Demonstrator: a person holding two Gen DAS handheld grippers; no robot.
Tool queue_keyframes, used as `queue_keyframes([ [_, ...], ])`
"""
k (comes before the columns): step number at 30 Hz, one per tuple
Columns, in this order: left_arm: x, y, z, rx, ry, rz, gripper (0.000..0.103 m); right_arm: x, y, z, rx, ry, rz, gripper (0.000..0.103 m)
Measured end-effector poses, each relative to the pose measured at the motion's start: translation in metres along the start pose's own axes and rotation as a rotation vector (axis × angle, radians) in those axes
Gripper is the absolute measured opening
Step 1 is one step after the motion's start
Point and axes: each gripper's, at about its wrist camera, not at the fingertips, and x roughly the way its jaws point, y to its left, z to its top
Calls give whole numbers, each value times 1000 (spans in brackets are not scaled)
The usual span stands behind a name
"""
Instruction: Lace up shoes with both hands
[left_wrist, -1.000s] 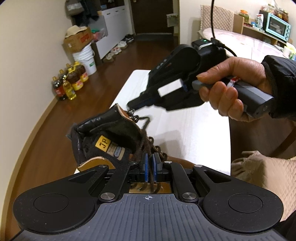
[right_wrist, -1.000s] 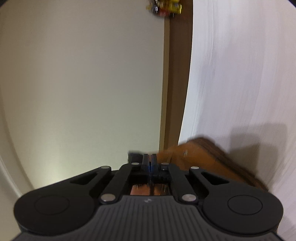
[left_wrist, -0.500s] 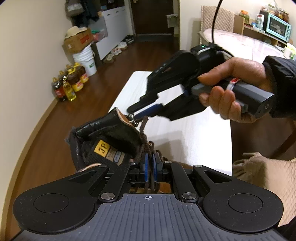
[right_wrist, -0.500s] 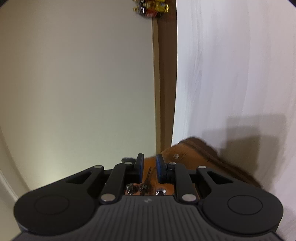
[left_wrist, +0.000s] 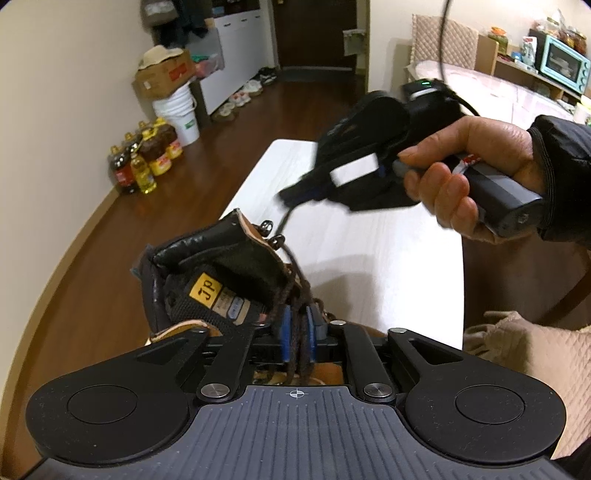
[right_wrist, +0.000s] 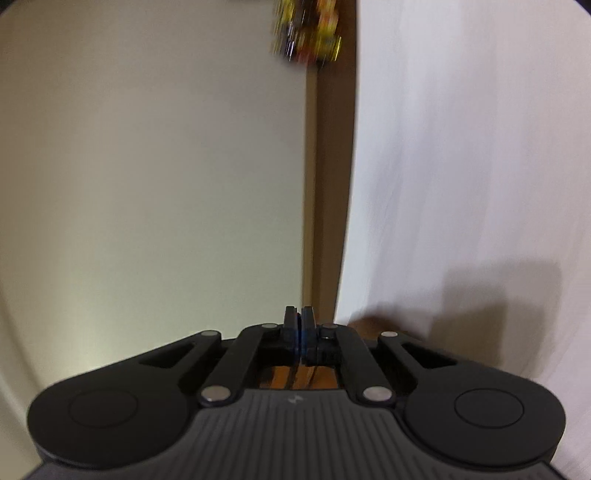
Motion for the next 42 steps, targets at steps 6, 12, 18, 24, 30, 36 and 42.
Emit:
queue_keyframes([
  [6,-25,8,-16,7,-44,31,18,-38,-4,7,-115,-148,-192,3],
  [12,-32,23,-40,-8,-4,127,18,-42,-14,-15,-211,-48,-331,6],
  [18,-22,30,-55,29,21,183,21,-37,3,-34,-421,13,-412,15],
  [24,-9,34,-65,106,-14,167,22,-51,52,-58,-766,128,-387,17],
  [30,1,38,-75,202,-101,154,22,-40,97,-106,-1088,182,-421,17],
  [36,8,38,-75,217,-99,152,5,-7,106,-122,-1252,225,-400,17],
  [42,11,25,-63,114,-29,227,3,53,96,-119,-1525,356,-330,18],
])
